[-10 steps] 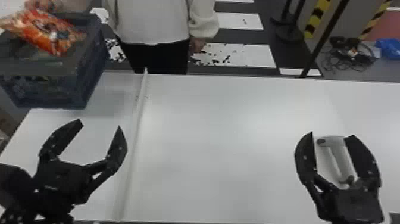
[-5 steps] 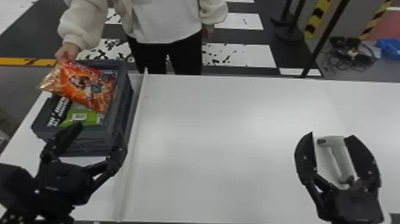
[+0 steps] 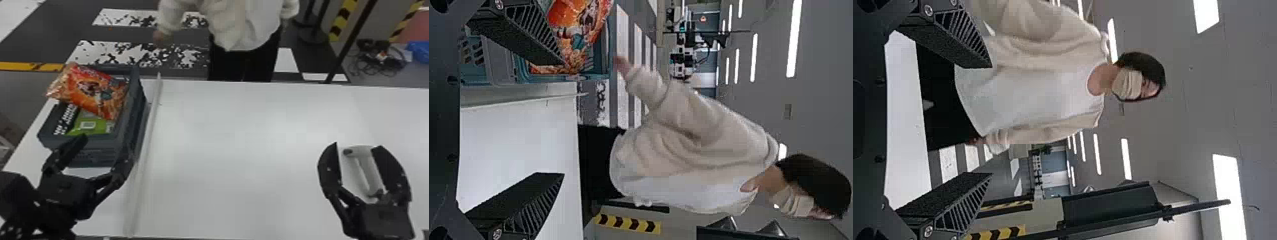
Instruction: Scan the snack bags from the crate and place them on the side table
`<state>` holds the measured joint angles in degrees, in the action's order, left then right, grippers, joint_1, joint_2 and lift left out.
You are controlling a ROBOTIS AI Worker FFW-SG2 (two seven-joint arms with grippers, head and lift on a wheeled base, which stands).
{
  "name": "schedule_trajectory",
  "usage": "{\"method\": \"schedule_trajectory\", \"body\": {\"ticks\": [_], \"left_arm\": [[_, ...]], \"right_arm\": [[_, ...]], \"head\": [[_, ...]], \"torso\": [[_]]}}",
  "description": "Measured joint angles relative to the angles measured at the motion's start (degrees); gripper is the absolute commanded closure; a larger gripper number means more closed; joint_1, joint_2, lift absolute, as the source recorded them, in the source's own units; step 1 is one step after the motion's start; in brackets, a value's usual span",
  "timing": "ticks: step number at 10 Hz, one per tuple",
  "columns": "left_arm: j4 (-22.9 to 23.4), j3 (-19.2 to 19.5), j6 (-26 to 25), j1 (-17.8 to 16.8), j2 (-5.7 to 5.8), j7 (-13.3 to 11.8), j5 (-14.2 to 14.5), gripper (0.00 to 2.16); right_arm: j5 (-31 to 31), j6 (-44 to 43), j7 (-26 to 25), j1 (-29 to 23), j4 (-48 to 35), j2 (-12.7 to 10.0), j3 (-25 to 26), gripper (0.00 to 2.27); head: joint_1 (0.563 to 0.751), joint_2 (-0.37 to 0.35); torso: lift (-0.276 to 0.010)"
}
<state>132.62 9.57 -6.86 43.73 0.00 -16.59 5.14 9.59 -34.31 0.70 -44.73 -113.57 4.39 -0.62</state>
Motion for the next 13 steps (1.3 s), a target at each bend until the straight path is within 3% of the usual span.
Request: {"method": "schedule_trajectory", "body": {"ticks": [3,5,8,9,11,13], "left_arm": [[1.64,5.26,-7.32,-2.98,0.0,-1.27,3.61,0.07],[3.68,10.66,-19.08,-7.08,0.0,-2.62,6.84,0.07],[5.45,22.5,-42.13,-16.85,0.0,-5.71,13.87,0.06],[5.57,25.52,-47.56,-19.55,0.0,-5.93,15.93,0.06],[5.32,29.66,-55.75,-25.68,0.0,-6.81,17.28,0.06],[2.76,32.67,-66.12,-34.1,0.0,-8.55,17.2,0.06]], "right_arm": [[-0.79,3.98,0.0,0.23,-0.6,0.0,-0.31,0.09],[-1.29,5.32,0.0,0.26,-1.21,0.02,-0.48,0.09],[-2.06,6.56,0.0,0.26,-1.91,0.03,-0.85,0.1],[-2.4,6.84,0.0,0.26,-2.12,0.01,-1.07,0.1],[-2.82,7.19,0.0,0.26,-2.4,0.0,-1.41,0.1],[-3.03,7.31,0.0,0.2,-2.48,-0.01,-1.41,0.1]], "head": [[0.695,0.058],[0.695,0.12],[0.695,0.206],[0.695,0.232],[0.695,0.256],[0.695,0.257]], "torso": [[-0.094],[-0.094],[-0.094],[-0.094],[-0.094],[-0.094]]}}
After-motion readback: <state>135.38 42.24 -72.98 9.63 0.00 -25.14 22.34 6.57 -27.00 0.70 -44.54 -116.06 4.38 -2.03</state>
